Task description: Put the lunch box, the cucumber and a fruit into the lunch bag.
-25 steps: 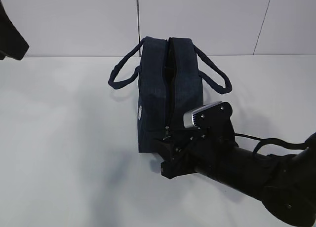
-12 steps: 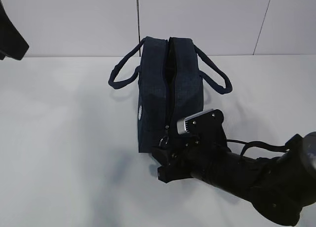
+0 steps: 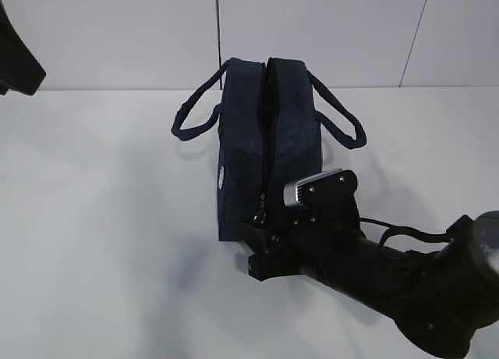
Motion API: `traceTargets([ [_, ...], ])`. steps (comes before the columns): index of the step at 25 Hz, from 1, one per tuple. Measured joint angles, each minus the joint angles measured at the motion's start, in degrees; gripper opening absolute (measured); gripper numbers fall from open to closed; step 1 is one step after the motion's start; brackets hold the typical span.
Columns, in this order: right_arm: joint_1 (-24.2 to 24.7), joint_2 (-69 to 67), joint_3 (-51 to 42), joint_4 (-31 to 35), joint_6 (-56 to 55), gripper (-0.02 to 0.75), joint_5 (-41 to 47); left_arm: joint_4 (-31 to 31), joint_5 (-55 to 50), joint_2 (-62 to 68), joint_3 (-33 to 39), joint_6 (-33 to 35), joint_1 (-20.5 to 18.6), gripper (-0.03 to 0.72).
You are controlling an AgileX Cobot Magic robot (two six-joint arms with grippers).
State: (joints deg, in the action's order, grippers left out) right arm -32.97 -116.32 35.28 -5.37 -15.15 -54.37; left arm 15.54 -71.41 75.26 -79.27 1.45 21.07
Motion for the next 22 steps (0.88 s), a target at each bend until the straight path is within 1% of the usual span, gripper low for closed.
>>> traceTargets([
  [6,0.00,-0.91,0.00,0.11,-0.09,0.398,-2.19,0.00,0.00,0.00,0.00,0.00,0.00,0.238],
  [15,0.00,-2.78,0.05,5.04,-0.09,0.398,-5.09,0.00,0.00,0.00,0.00,0.00,0.00,0.238],
  [22,0.00,-2.78,0.05,5.68,-0.09,0.387,-7.17,0.00,0.00,-0.08,0.00,0.00,0.00,0.238],
])
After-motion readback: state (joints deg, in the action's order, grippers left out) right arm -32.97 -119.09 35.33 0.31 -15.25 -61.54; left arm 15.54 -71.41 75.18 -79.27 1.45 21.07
